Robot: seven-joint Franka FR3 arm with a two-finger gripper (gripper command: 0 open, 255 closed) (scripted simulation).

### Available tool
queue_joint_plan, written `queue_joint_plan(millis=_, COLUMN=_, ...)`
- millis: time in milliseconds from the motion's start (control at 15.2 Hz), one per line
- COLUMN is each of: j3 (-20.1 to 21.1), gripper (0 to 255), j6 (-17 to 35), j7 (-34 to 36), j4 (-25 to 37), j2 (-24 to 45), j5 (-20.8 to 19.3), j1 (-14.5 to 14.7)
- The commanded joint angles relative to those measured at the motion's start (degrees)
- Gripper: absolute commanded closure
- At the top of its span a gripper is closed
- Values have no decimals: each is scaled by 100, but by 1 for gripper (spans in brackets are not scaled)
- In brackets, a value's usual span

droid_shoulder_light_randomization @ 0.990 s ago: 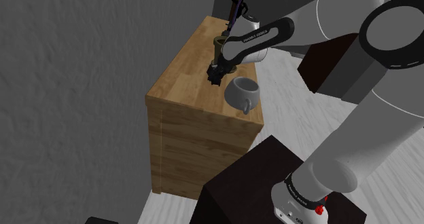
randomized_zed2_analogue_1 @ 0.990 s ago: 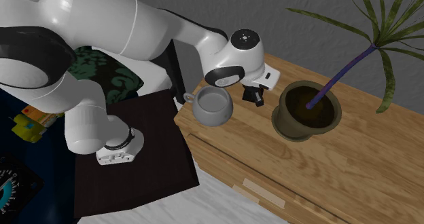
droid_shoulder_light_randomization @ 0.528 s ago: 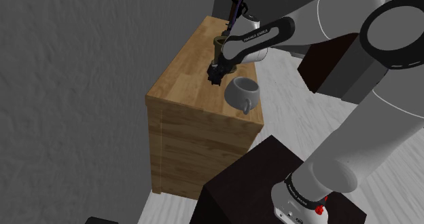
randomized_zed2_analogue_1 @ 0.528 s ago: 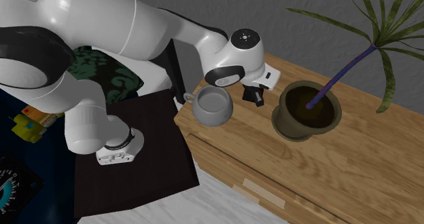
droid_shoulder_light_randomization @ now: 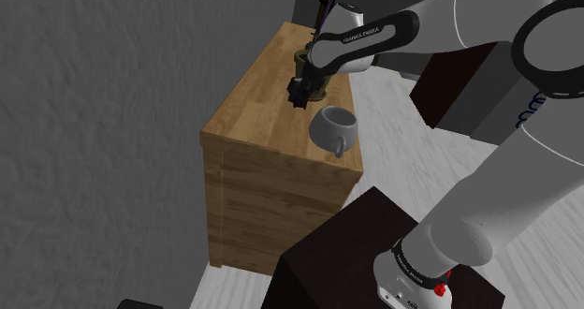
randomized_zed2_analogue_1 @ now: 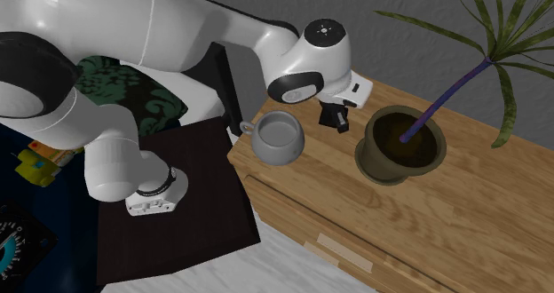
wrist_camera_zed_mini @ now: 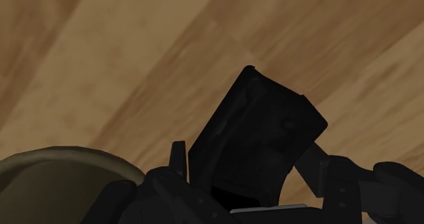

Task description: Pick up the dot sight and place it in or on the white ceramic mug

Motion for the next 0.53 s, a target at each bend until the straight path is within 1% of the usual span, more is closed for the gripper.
queue_joint_plan(millis=0, j3=3, gripper=255, j6=-152, j7=22, j4=67, j2=-85, j5=-21, j1=2)
queue_joint_plan(millis=462, j3=8, gripper=255, j6=-685, j7=60, j4=378, j2=-307, j5=-69, j1=2)
